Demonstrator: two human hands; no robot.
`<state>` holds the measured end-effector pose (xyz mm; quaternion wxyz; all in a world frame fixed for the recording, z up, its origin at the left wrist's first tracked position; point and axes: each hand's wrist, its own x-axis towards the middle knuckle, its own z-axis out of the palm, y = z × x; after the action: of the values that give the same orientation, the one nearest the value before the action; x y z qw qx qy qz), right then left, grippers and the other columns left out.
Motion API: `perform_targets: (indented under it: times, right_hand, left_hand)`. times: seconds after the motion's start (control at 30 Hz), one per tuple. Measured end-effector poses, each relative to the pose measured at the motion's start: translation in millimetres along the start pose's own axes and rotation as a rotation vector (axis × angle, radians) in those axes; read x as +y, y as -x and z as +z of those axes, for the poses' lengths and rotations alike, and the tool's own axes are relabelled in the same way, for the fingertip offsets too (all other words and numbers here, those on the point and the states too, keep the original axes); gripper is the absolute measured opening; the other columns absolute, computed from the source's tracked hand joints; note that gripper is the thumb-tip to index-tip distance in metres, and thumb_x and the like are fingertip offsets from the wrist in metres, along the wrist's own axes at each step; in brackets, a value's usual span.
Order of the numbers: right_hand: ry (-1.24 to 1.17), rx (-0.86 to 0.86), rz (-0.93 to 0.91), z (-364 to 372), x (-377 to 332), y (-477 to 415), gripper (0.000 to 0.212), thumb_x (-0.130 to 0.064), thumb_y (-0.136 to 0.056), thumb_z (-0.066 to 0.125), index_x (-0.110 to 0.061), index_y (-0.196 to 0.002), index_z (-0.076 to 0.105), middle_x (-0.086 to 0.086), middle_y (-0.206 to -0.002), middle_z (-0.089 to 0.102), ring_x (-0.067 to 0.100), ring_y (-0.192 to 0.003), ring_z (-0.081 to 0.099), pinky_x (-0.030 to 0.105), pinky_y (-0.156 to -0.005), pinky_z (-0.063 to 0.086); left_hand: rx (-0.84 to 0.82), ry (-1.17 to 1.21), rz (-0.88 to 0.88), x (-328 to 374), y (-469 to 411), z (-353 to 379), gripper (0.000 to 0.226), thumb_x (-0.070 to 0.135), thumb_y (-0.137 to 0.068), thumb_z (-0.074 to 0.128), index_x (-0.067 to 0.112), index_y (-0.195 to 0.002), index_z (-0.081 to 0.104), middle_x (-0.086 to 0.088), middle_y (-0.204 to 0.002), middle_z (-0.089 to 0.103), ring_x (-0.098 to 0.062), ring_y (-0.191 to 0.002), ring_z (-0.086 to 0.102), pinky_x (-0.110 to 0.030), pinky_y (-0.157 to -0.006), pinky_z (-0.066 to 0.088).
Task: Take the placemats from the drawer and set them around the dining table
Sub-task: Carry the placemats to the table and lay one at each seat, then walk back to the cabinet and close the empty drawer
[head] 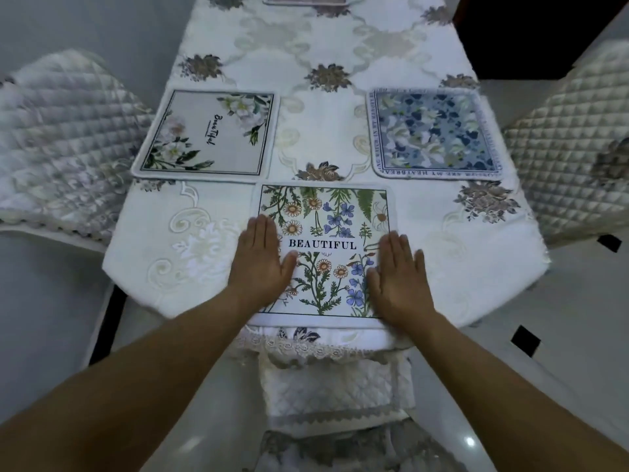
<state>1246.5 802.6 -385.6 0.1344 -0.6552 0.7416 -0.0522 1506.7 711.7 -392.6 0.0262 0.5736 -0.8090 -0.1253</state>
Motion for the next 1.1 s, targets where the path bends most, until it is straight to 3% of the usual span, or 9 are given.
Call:
perform_targets:
  times: [0.07,0.17,0.27,0.37,0.47,0.6,0.8,0.93,1.1]
  right_hand:
    - [-0.005,-0.024,0.031,-9,-6,33,0.068,-0.046,-0.099,0.013,-0.01,-0.156,0.003,0.01,-0.164,-0.001,0.025,-0.151,-0.004,0.049,-0.122,0.001]
    - [0.025,-0.196,0.085,-25,-14,58,0.068,-0.044,-0.097,0.014,-0.01,-0.156,0.003,0.01,-0.164,-0.003,0.026,-0.151,-0.004,0.049,-0.121,0.002]
    - [0.027,-0.294,0.093,-64,-27,61,0.054,-0.041,-0.098,0.034,-0.009,-0.142,0.04,0.013,-0.15,0.036,0.032,-0.142,0.029,0.047,-0.113,0.028]
    - [-0.062,-0.08,0.12,-126,-35,78,0.035,-0.033,-0.091,0.05,-0.01,-0.117,0.054,0.012,-0.119,0.051,0.032,-0.112,0.052,0.038,-0.089,0.047]
    - [-0.073,0.056,0.108,-180,-32,115,0.024,-0.029,-0.089,0.05,-0.01,-0.103,0.055,0.01,-0.105,0.053,0.029,-0.095,0.055,0.036,-0.078,0.048]
    - [-0.03,0.12,0.114,-245,-2,177,0.02,-0.031,-0.089,0.052,-0.013,-0.098,0.057,0.005,-0.1,0.056,0.025,-0.09,0.057,0.033,-0.071,0.045]
    - [-0.068,0.267,0.168,-319,70,299,0.01,-0.031,-0.08,0.053,-0.022,-0.081,0.05,0.001,-0.09,0.059,0.024,-0.077,0.055,0.035,-0.065,0.047]
    - [-0.025,0.297,0.231,-341,138,405,0.02,-0.038,-0.084,0.054,-0.021,-0.096,0.056,0.003,-0.1,0.059,0.026,-0.09,0.058,0.038,-0.076,0.05]
    - [0.031,0.29,0.441,-357,231,533,0.029,-0.038,-0.085,0.055,-0.017,-0.105,0.052,0.006,-0.106,0.053,0.025,-0.094,0.054,0.037,-0.081,0.048]
  left_hand:
    - [-0.017,0.018,0.001,8,28,-6,0.082,0.06,-0.097,0.013,0.003,-0.155,0.0,-0.019,-0.164,-0.005,-0.031,-0.151,-0.007,-0.042,-0.123,0.0]
    - [-0.2,-0.055,-0.027,16,50,-28,0.085,0.06,-0.098,0.023,0.001,-0.155,0.0,-0.02,-0.163,-0.002,-0.032,-0.152,-0.001,-0.041,-0.124,0.007]
    - [-0.276,-0.196,0.013,33,51,-83,0.069,0.047,-0.094,0.049,0.003,-0.144,0.034,-0.02,-0.148,0.041,-0.033,-0.135,0.04,-0.041,-0.11,0.038]
    - [-0.151,-0.264,0.152,67,59,-144,0.039,0.037,-0.096,0.049,0.009,-0.123,0.054,-0.01,-0.116,0.064,-0.028,-0.103,0.061,-0.036,-0.083,0.048]
    - [-0.009,-0.305,0.283,102,78,-194,0.029,0.033,-0.095,0.047,0.011,-0.111,0.058,-0.008,-0.102,0.065,-0.028,-0.093,0.061,-0.035,-0.076,0.045]
    - [0.134,-0.266,0.389,156,112,-246,0.034,0.037,-0.094,0.049,0.016,-0.119,0.054,-0.008,-0.11,0.063,-0.029,-0.102,0.057,-0.038,-0.082,0.043]
    - [0.193,-0.201,0.466,260,183,-260,0.035,0.05,-0.092,0.049,0.02,-0.111,0.052,-0.004,-0.102,0.061,-0.026,-0.096,0.057,-0.037,-0.079,0.042]
    - [0.148,-0.204,0.526,357,233,-235,0.038,0.055,-0.092,0.049,0.022,-0.111,0.051,-0.002,-0.1,0.059,-0.024,-0.091,0.058,-0.035,-0.075,0.043]
    - [0.117,-0.141,0.699,504,293,-195,0.038,0.053,-0.091,0.05,0.025,-0.117,0.053,-0.003,-0.114,0.064,-0.026,-0.101,0.061,-0.035,-0.08,0.043]
